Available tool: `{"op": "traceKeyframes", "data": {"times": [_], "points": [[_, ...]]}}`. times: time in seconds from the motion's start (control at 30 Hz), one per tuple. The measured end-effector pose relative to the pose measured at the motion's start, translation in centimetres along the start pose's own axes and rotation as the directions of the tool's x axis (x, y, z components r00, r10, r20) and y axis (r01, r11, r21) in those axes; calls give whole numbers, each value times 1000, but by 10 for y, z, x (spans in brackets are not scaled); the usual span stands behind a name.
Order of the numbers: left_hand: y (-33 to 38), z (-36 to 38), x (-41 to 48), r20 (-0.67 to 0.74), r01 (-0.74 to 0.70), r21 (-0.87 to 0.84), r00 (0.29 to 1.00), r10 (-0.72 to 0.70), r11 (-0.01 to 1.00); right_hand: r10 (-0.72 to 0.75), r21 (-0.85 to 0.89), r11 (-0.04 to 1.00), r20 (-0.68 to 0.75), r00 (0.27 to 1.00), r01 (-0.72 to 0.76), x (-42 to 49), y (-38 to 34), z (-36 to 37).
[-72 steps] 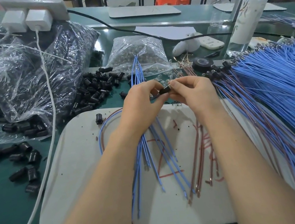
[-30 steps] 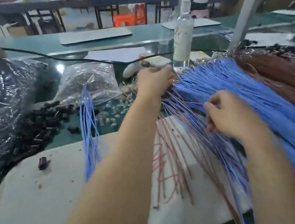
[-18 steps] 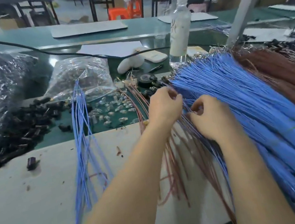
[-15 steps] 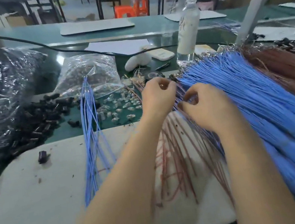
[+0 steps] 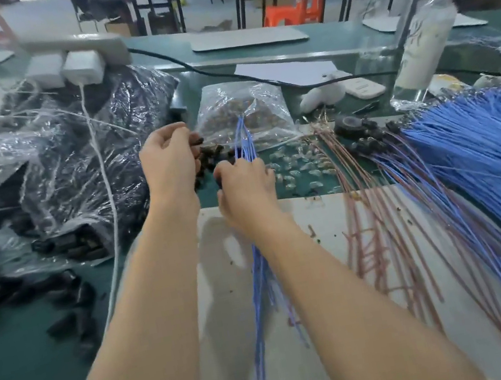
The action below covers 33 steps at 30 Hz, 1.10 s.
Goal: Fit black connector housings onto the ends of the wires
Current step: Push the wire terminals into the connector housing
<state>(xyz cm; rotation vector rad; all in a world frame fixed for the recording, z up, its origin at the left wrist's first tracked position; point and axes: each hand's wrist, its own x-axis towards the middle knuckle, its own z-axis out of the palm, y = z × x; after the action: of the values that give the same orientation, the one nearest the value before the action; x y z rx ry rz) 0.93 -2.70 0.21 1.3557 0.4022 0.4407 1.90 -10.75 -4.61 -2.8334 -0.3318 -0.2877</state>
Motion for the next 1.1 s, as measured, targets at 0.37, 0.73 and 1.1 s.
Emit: {"op": "traceKeyframes", "data": {"times": [0.37, 0.73, 1.1], "points": [[-27, 20, -27, 470, -270, 408, 881, 53, 872, 118, 596, 801, -70, 991, -53, -2, 61, -55], [-43, 19, -25, 228, 97, -109, 971, -70, 989, 125, 239, 960, 98, 987, -145, -42, 68, -28], [-57, 27, -30, 213, -367, 296, 925, 313, 882, 205, 377, 903, 43, 978, -206, -41, 63, -29]]}}
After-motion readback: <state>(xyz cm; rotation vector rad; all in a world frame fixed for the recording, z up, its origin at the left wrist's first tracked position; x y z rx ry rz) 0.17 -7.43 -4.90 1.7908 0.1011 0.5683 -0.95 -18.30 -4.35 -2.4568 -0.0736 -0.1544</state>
